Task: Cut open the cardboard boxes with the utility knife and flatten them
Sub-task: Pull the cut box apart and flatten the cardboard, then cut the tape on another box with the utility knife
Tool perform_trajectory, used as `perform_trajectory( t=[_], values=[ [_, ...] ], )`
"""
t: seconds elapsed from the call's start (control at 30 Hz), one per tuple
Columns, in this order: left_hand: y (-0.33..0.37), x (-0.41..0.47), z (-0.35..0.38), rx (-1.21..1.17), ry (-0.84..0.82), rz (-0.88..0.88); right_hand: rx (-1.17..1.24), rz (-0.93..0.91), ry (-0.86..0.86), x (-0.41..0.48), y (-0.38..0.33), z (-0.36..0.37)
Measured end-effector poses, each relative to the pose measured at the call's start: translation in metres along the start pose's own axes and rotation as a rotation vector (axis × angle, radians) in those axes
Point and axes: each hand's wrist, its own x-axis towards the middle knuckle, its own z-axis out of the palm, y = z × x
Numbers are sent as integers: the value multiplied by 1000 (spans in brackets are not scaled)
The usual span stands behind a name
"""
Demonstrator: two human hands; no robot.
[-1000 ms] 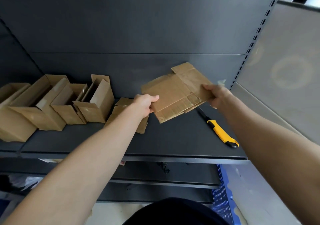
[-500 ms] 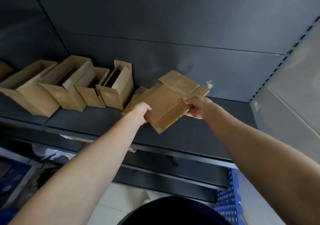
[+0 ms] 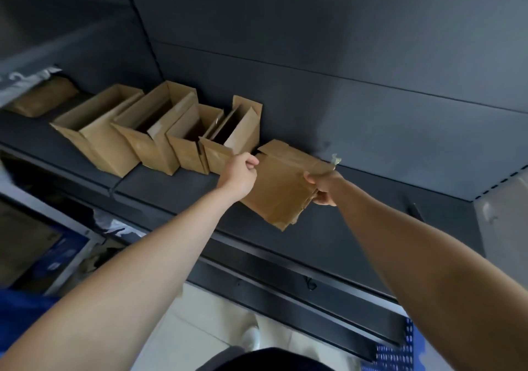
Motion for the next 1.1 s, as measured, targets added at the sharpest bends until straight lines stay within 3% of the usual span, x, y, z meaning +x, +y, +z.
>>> perform_trajectory(
  t=[0.17, 0.3, 0.37, 0.5, 0.63, 0.87, 1.1],
  values=[
    [-3, 9, -13, 179, 89, 216, -222, -163, 141, 5, -3, -3],
    [-7, 25, -28, 415, 329, 396, -302, -211, 271, 1, -23, -11],
    [-6, 36, -34, 538, 406, 342, -369, -315, 300, 0, -35, -13],
    [-2, 59, -36, 613, 270, 98, -532, -424, 288, -12, -54, -13],
    [-4, 70, -33, 655, 278, 62, -589, -425, 250, -25, -60, -8],
    [10, 65, -50, 468, 422, 123, -591, -419, 162, -34, -61, 5],
    [55, 31, -89, 146, 554, 172, -343, -472, 80, -46, -76, 13]
  ],
)
